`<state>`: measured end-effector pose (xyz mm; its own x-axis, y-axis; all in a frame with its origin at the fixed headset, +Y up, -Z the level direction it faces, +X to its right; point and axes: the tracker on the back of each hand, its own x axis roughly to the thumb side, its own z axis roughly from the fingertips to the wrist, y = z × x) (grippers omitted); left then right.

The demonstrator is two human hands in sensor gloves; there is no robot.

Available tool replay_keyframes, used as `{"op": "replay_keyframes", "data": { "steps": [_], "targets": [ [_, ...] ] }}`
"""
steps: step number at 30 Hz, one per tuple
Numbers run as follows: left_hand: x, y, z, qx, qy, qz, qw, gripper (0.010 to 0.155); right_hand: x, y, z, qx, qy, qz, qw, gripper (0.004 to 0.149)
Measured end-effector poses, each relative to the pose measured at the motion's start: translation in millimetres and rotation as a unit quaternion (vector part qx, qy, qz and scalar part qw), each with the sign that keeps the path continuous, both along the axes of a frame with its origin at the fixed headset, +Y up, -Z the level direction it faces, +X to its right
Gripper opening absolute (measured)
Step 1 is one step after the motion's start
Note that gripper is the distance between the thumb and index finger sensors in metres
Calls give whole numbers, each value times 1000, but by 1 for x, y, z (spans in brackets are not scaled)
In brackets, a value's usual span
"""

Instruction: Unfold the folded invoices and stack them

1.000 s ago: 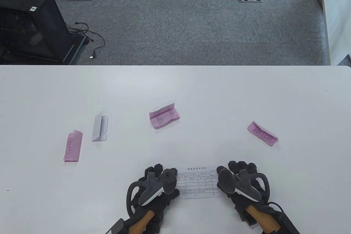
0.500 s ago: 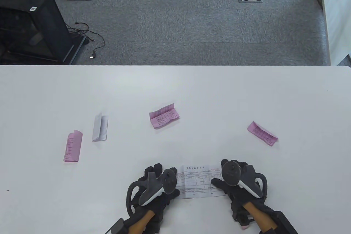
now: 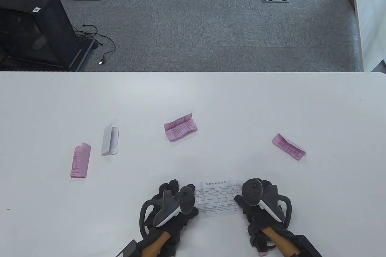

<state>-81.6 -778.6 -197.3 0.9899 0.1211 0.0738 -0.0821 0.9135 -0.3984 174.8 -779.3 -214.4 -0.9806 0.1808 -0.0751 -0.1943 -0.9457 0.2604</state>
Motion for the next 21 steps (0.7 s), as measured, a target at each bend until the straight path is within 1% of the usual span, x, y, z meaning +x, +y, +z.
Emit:
{"op": "replay_keyframes", "data": {
  "steps": [6,8,11,12,14,16,18,19,20,21],
  "targets": [
    [1,0,0,-1,-1,1,1000,77,4,-1,-1,-2,-12,-10,1000,35],
    [1,0,0,-1,-1,1,1000,77,5,-1,0,-1,-18,-23,1000,34],
    [1,0,0,-2,-1,2,1000,77,7,-1,2,2,-33,-68,997,34],
    [1,0,0,-2,0,4,1000,77,9,0,2,14,-48,-94,994,35],
    [-1,0,-1,-2,8,15,1000,79,12,4,3,65,-67,-143,985,34],
    [-5,3,-3,-4,19,42,999,82,12,11,4,95,-61,-175,978,34],
    [-12,7,-4,-10,38,94,995,86,9,22,6,99,-43,-208,972,34],
    [-18,9,-5,-12,48,134,990,88,6,30,8,111,-23,-240,964,34],
    [-21,10,-6,-15,53,161,985,92,4,37,10,122,-17,-258,958,34],
    [-27,12,-7,-21,61,208,976,96,3,44,12,133,-9,-271,953,34]
  ]
}}
